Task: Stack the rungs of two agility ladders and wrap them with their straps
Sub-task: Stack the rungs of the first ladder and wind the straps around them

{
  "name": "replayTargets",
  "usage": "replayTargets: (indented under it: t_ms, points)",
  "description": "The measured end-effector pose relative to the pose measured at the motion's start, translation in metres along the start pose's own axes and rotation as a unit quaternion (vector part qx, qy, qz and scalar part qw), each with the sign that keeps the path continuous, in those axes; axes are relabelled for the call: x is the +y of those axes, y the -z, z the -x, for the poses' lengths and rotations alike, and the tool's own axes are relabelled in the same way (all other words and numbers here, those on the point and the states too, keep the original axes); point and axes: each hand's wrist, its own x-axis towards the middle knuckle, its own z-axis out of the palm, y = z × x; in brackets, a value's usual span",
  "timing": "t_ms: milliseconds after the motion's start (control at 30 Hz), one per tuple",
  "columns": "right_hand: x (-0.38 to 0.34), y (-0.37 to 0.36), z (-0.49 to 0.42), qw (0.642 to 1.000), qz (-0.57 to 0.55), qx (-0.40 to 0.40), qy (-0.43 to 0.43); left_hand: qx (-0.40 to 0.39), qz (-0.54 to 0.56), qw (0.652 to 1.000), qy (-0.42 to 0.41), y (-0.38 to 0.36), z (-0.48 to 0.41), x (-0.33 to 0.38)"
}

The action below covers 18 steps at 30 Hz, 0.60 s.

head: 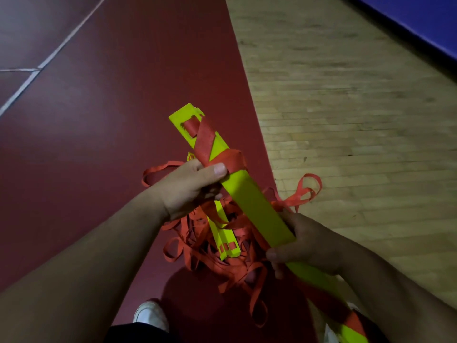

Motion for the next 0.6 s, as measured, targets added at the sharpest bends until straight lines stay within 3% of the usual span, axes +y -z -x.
replayTargets:
  t_ms: [67,167,233,300,367,467,533,600]
  points:
    - [0.004,0.0,0.0,0.998,-0.038,-0.051,-0.015,-0.012,-0.009,1.0,-0.008,-0.005,0.001,0.003]
    - [0.003,-0.004,0.0,0.995,-0.064,-0.065,-0.047,0.046,0.014,0.998,-0.042,-0.007,0.0,0.004]
    - [-0.002,-0.006,-0.001,0.998,-0.044,-0.017,-0.047,0.105,0.011,0.992,-0.065,-0.007,0.0,0.007]
    - [-0.007,-0.01,-0.005,0.994,0.085,0.059,-0.024,0.148,-0.019,0.987,-0.059,-0.005,-0.001,0.008]
    - [-0.008,-0.019,-0.01,0.957,0.239,0.162,-0.015,0.175,-0.04,0.981,-0.075,-0.004,-0.004,0.007]
    - [-0.003,-0.025,-0.018,0.917,0.293,0.267,0.043,0.169,-0.043,0.979,-0.102,-0.016,-0.004,0.013]
    - [-0.005,-0.018,-0.016,0.93,0.262,0.25,0.064,0.142,-0.031,0.985,-0.094,-0.016,-0.004,0.014]
    - [-0.009,-0.011,-0.009,0.968,0.176,0.168,0.066,0.086,-0.02,0.993,-0.078,-0.012,-0.001,0.015]
